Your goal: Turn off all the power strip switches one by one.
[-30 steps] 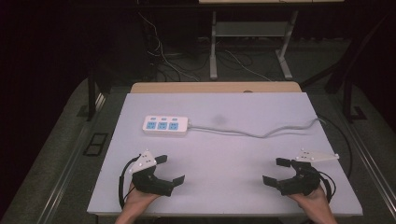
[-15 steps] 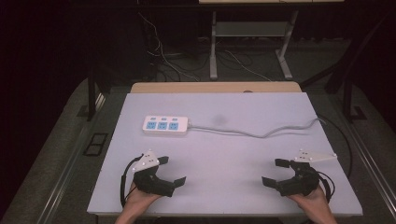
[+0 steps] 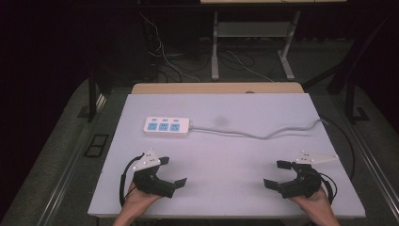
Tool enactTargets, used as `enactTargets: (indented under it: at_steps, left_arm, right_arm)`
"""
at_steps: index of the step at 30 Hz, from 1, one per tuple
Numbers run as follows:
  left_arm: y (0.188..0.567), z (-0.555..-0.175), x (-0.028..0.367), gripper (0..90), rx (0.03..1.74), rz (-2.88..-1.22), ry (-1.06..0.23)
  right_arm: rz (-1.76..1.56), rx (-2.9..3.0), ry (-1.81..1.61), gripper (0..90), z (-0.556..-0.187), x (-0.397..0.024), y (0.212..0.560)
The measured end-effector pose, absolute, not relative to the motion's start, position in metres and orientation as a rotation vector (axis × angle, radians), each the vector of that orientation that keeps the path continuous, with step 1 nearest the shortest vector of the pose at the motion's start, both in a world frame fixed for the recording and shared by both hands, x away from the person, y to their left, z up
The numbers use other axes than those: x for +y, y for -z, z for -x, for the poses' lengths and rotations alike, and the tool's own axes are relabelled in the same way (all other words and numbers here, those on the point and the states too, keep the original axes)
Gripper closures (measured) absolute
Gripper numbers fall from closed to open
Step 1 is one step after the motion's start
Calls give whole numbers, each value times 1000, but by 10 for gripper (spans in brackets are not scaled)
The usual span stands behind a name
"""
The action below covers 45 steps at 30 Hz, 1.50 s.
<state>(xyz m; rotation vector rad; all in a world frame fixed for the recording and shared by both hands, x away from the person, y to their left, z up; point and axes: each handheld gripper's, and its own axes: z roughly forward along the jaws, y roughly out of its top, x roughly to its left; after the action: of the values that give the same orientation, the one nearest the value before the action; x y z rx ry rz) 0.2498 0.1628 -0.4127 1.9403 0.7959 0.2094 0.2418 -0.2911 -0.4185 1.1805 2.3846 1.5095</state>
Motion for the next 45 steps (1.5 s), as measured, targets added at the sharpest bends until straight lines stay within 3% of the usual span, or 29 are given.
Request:
enactTargets:
  at_steps: [45]
  left_arm:
    - [369,-287,187,0,832,-2004,-216]
  right_arm:
    - [-1193,2383,-1498,5,-250,-291,422]
